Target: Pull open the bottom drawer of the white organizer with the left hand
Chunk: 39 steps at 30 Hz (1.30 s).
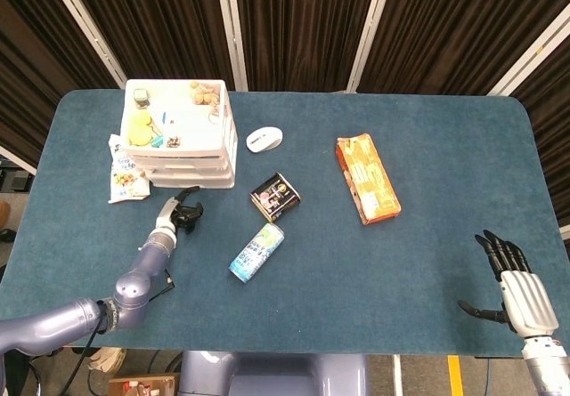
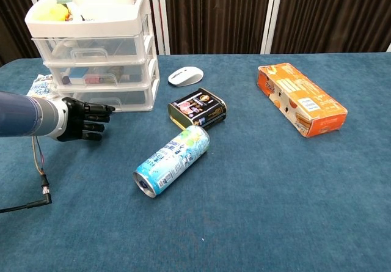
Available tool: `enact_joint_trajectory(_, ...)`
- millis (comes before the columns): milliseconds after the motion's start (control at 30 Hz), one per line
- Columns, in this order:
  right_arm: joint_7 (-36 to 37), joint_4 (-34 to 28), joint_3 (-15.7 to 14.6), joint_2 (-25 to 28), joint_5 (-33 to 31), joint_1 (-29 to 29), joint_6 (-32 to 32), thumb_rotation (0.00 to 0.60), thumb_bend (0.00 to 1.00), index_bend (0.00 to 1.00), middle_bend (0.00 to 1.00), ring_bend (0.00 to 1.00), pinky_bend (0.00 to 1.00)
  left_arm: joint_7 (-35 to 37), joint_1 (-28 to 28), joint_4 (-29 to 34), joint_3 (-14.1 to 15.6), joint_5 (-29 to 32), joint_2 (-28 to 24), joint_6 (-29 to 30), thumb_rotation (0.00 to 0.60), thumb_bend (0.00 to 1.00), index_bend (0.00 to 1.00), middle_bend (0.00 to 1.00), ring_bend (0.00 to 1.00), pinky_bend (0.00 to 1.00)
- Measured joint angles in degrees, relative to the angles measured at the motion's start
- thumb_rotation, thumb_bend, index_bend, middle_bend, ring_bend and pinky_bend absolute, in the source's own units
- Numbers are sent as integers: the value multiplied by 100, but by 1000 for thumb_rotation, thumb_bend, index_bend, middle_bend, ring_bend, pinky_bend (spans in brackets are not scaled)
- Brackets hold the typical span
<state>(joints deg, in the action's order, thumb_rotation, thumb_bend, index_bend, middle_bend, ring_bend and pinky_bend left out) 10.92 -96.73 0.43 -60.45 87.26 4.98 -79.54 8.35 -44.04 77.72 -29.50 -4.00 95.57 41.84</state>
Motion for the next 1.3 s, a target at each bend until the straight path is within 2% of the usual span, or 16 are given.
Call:
enact_joint_trajectory(733,-9,-16,-6,-1,-29,-14,-3,600,111,0,0,0,19,251,-89,-366,-175,-349,381,56,600,657,139,987,957,904)
enact_joint_trajectory(1033,-17,-23,-6,-2,-28,-13,-3,600,111,0,0,0,19,268,-133,-501,-195,-398,516,-24,600,657,219,987,957,903)
enact_joint_trajectory(1300,-21,-27,-10,-2,-21,-16,-7,600,111,0,0,0,19,254,-74,-354,-158,-447,477,-20,600,658,267,987,957,904)
